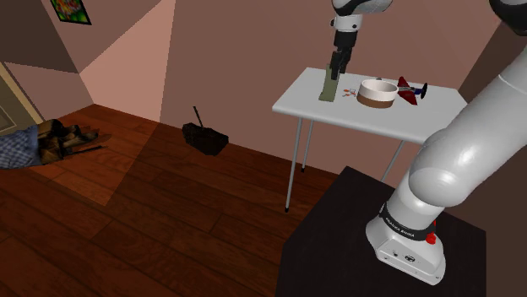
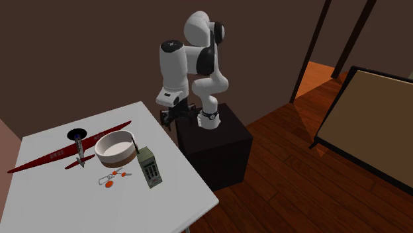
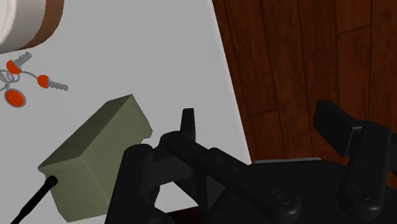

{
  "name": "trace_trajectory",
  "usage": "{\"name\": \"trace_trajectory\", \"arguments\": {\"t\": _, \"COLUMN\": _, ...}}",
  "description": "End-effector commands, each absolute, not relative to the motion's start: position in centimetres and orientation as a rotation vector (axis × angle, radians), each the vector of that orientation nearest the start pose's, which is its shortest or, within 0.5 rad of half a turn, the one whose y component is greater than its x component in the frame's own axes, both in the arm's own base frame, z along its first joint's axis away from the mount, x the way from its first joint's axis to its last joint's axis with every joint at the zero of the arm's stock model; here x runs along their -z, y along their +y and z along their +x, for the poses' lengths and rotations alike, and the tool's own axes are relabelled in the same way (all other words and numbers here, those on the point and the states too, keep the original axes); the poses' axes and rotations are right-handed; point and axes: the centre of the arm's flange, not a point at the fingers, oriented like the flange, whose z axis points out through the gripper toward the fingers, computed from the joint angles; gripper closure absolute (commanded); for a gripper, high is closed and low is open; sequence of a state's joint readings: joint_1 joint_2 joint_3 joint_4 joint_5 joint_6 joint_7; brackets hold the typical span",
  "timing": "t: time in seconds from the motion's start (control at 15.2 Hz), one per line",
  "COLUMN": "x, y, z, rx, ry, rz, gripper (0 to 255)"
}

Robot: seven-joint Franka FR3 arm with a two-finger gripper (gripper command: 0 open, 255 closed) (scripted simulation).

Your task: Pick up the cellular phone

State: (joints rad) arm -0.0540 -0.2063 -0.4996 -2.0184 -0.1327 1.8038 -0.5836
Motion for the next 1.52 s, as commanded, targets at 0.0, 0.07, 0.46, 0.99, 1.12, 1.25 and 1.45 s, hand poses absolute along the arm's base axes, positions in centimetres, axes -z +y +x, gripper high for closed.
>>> {"name": "trace_trajectory", "arguments": {"t": 0.0, "x": -52.5, "y": -30.8, "z": 42.6, "rx": -0.043, "ry": -0.135, "rz": -3.146, "gripper": 0}}
{"name": "trace_trajectory", "arguments": {"t": 0.07, "x": -52.5, "y": -31.9, "z": 43.3, "rx": -0.031, "ry": -0.143, "rz": -3.144, "gripper": 0}}
{"name": "trace_trajectory", "arguments": {"t": 0.46, "x": -52.3, "y": -38.4, "z": 47.5, "rx": 0.04, "ry": -0.191, "rz": -3.131, "gripper": 0}}
{"name": "trace_trajectory", "arguments": {"t": 0.99, "x": -51.1, "y": -43.9, "z": 51.2, "rx": 0.1, "ry": -0.232, "rz": -3.118, "gripper": 0}}
{"name": "trace_trajectory", "arguments": {"t": 1.12, "x": -50.0, "y": -43.9, "z": 51.2, "rx": 0.1, "ry": -0.232, "rz": -3.118, "gripper": 0}}
{"name": "trace_trajectory", "arguments": {"t": 1.25, "x": -49.0, "y": -43.9, "z": 51.2, "rx": 0.1, "ry": -0.232, "rz": -3.118, "gripper": 0}}
{"name": "trace_trajectory", "arguments": {"t": 1.45, "x": -48.2, "y": -43.9, "z": 51.2, "rx": 0.1, "ry": -0.232, "rz": -3.118, "gripper": 0}}
